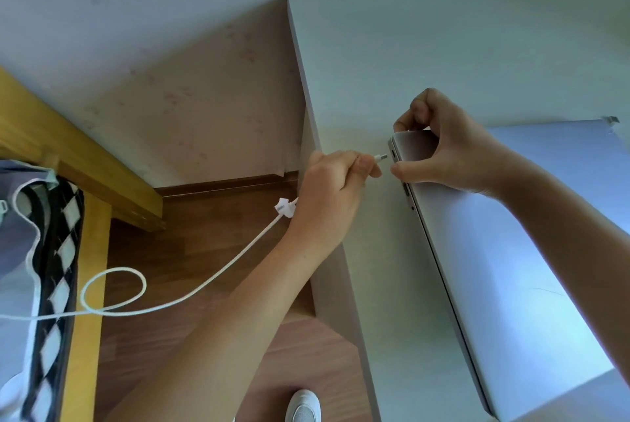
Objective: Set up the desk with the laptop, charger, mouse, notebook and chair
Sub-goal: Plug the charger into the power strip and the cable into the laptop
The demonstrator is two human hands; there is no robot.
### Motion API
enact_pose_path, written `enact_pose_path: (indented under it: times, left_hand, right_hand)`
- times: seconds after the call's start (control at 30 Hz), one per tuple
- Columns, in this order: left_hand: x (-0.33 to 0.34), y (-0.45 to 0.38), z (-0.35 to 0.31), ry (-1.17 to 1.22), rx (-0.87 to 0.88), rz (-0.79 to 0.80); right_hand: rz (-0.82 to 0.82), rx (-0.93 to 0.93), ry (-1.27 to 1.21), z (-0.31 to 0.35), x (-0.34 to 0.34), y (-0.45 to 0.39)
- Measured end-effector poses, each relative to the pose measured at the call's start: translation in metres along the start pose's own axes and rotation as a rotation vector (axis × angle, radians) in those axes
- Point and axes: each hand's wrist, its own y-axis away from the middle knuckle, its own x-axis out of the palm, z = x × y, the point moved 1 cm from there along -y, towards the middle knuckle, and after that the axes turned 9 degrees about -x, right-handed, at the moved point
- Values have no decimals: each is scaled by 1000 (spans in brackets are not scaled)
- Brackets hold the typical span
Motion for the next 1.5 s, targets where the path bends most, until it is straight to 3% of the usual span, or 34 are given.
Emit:
enact_pose_path:
  times: [0.2,0.83,1.1,1.23,1.5]
  left_hand:
    - [-2,-6,-1,23,-30,1]
    - [0,-14,5,-176,280,-141]
    - [3,-18,3,-262,268,-138]
    - [6,-24,-2,-346,260,-134]
    - [6,-19,12,-312,269,-123]
  right_hand:
    - [2,-1,7,-1,0,-1]
    - [14,-24,99,-6,5,-5]
    - [3,-14,115,-12,8,-8]
    - [-11,-14,238,-11,12,-9]
    - [-15,-39,280,-19,22,-7]
